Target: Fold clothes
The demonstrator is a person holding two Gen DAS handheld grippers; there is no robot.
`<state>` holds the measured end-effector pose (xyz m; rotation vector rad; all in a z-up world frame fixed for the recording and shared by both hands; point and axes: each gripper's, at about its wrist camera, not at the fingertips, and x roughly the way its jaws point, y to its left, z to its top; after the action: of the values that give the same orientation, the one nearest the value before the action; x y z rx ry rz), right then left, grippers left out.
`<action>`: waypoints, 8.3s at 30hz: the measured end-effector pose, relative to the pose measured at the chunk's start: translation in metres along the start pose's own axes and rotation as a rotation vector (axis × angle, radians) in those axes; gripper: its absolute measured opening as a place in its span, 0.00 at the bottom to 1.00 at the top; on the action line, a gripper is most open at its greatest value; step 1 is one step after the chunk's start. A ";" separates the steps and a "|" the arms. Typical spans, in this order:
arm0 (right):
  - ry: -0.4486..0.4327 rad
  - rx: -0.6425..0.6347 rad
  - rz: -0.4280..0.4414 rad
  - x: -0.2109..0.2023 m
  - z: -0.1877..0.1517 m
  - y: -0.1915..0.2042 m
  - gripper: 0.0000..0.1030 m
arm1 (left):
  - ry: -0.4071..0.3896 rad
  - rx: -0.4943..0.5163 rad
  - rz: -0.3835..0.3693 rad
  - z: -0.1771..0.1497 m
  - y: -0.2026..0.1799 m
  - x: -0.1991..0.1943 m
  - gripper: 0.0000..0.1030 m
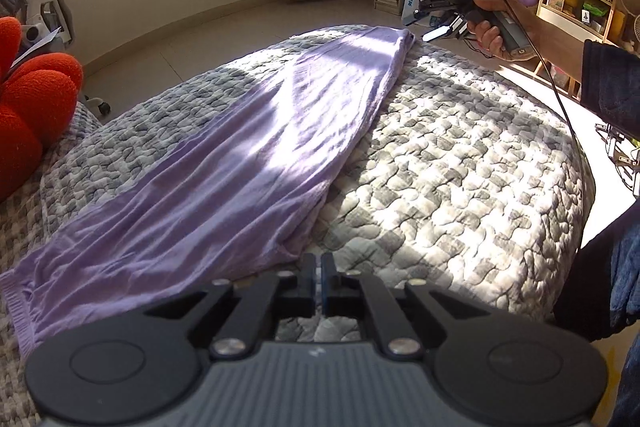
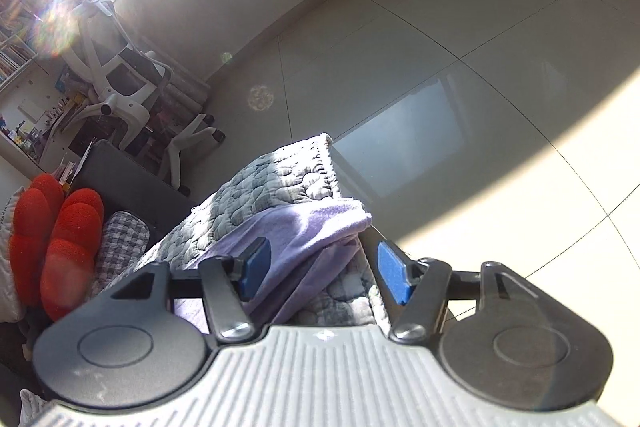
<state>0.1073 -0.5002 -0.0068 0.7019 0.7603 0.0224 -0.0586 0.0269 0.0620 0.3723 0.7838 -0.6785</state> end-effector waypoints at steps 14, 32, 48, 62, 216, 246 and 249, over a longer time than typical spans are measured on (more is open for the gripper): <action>-0.178 -0.091 -0.035 -0.012 -0.012 0.024 0.07 | 0.038 -0.237 0.139 0.004 0.033 0.018 0.07; -0.425 -0.634 0.046 -0.046 -0.088 0.183 0.07 | 0.024 -0.621 0.277 -0.001 0.082 0.017 0.28; -0.063 -1.188 0.163 0.008 -0.248 0.266 0.59 | 0.011 -0.800 0.229 -0.013 0.105 0.011 0.34; 0.020 -1.117 0.136 0.028 -0.223 0.253 0.05 | 0.021 -0.779 0.209 -0.006 0.097 0.019 0.35; -0.073 -0.571 -0.051 0.012 -0.029 0.085 0.18 | 0.073 -0.597 0.226 0.011 0.055 0.043 0.51; -0.063 -0.401 -0.132 0.014 -0.019 0.051 0.03 | 0.071 -0.607 0.212 0.011 0.055 0.042 0.53; -0.073 -0.421 -0.126 0.010 -0.019 0.053 0.02 | 0.072 -0.607 0.211 0.011 0.055 0.042 0.54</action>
<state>0.1145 -0.4451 0.0086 0.2529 0.6991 0.0411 0.0065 0.0437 0.0414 -0.0758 0.9601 -0.2087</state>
